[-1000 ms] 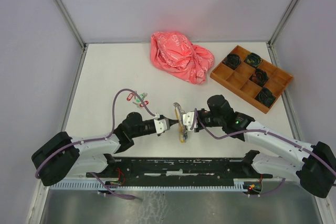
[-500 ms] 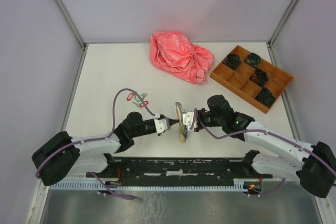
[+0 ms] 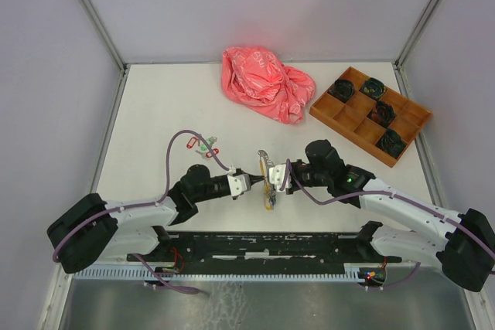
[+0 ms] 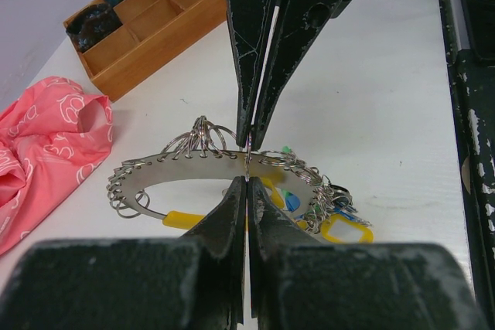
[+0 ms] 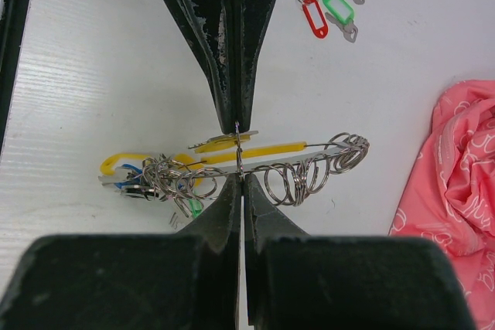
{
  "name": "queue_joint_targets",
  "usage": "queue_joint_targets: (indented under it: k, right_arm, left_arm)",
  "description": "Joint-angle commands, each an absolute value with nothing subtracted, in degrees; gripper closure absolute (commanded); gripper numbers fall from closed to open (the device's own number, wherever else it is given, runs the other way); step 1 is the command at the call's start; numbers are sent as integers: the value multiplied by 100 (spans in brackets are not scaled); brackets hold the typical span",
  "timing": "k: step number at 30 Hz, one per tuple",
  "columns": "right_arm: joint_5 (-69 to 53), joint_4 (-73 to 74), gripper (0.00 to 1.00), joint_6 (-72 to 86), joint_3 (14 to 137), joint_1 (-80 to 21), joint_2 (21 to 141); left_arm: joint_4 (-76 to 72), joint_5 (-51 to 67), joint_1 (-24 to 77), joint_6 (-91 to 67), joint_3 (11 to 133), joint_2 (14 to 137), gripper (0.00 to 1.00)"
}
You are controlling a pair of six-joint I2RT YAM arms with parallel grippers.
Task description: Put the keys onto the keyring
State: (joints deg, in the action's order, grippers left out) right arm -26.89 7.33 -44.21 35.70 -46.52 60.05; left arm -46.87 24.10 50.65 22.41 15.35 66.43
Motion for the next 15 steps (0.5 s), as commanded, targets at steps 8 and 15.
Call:
queue_joint_targets:
  k: [8, 15]
  right_arm:
    - [-2893, 346, 99, -4299, 3612, -4746, 5929]
    - [-2917, 324, 99, -4229, 3612, -4773, 5951]
  left_arm:
    - [-5187, 2514, 5142, 2169, 1819, 6791, 97]
    - [-5453, 2521, 5154, 2092, 1776, 6847, 97]
